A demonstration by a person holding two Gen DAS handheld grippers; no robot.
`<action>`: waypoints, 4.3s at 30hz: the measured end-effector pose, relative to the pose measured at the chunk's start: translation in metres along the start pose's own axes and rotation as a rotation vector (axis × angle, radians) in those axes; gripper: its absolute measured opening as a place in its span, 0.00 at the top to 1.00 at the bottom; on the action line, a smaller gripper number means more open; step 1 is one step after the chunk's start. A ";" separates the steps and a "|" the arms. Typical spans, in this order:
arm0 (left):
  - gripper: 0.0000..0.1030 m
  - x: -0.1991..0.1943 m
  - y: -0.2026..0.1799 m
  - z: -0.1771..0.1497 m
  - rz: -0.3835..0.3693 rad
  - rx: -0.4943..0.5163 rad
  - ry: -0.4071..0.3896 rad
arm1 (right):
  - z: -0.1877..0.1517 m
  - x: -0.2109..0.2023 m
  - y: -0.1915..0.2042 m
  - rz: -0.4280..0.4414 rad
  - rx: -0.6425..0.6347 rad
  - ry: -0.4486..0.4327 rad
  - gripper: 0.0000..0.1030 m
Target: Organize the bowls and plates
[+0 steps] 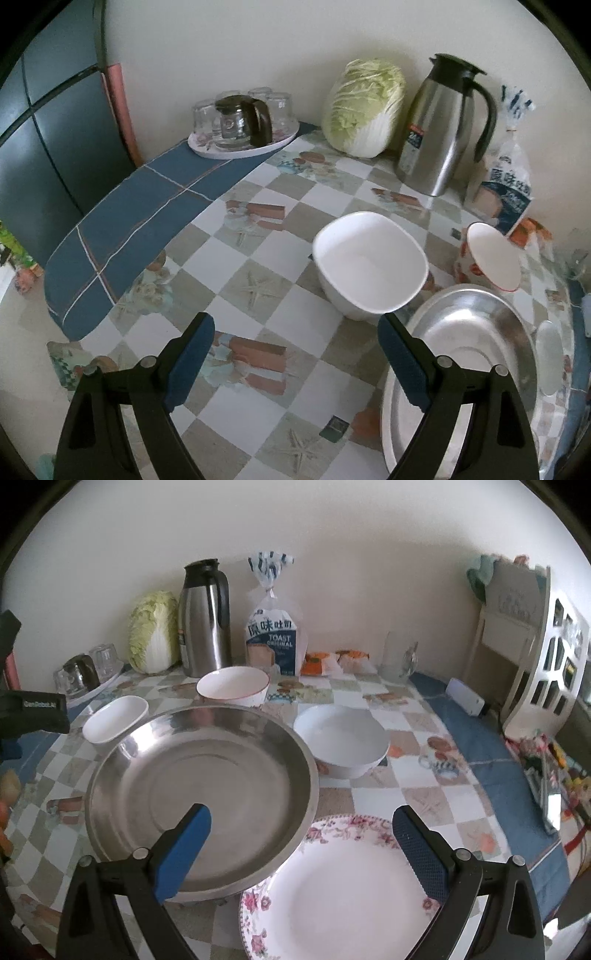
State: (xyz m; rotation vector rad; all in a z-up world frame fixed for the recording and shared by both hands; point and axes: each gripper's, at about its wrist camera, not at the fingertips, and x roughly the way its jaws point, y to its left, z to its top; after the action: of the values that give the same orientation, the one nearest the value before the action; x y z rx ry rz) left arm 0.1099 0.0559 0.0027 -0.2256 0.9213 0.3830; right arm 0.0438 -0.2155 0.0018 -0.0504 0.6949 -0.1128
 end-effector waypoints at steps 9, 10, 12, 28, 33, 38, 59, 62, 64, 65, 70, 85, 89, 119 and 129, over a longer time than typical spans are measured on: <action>0.12 -0.009 -0.002 -0.008 -0.120 0.030 0.012 | 0.005 -0.007 0.001 -0.001 0.014 -0.042 0.02; 0.12 -0.009 -0.002 -0.009 -0.138 0.032 0.016 | 0.006 -0.007 0.000 0.007 0.029 -0.038 0.02; 0.12 -0.010 -0.002 -0.010 -0.166 0.032 0.022 | 0.007 -0.007 -0.001 0.009 0.033 -0.038 0.02; 0.12 -0.047 -0.034 -0.024 -0.429 0.113 0.005 | 0.007 -0.012 -0.091 0.025 0.365 -0.034 0.00; 0.12 -0.064 -0.068 -0.045 -0.525 0.231 0.060 | 0.000 -0.012 -0.118 0.007 0.430 0.005 0.00; 0.12 -0.079 -0.094 -0.068 -0.569 0.322 0.121 | -0.014 -0.001 -0.143 -0.046 0.512 0.125 0.00; 0.12 -0.075 -0.145 -0.152 -0.571 0.505 0.364 | -0.055 0.032 -0.176 0.013 0.616 0.381 0.27; 0.12 -0.068 -0.146 -0.157 -0.562 0.496 0.396 | -0.060 0.036 -0.179 0.027 0.635 0.405 0.30; 0.12 -0.062 -0.147 -0.160 -0.560 0.489 0.426 | -0.063 0.038 -0.181 0.031 0.647 0.415 0.34; 0.12 -0.059 -0.147 -0.161 -0.559 0.485 0.436 | -0.063 0.039 -0.182 0.033 0.653 0.419 0.38; 0.27 -0.044 -0.146 -0.166 -0.530 0.464 0.483 | -0.068 0.044 -0.183 0.054 0.668 0.447 0.60; 0.51 -0.012 -0.134 -0.165 -0.479 0.338 0.545 | -0.070 0.051 -0.174 0.073 0.623 0.467 0.84; 0.55 -0.007 -0.134 -0.166 -0.472 0.321 0.554 | -0.070 0.052 -0.174 0.083 0.624 0.467 0.84; 0.79 -0.018 -0.192 -0.190 -0.478 0.505 0.490 | -0.081 0.052 -0.215 0.151 0.670 0.447 0.84; 0.79 -0.014 -0.195 -0.186 -0.464 0.505 0.469 | -0.089 0.061 -0.224 0.291 0.654 0.391 0.85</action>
State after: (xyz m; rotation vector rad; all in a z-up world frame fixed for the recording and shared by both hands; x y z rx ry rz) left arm 0.0478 -0.1900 -0.0902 -0.0565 1.3527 -0.3515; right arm 0.0138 -0.4459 -0.0867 0.7142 1.0178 -0.0655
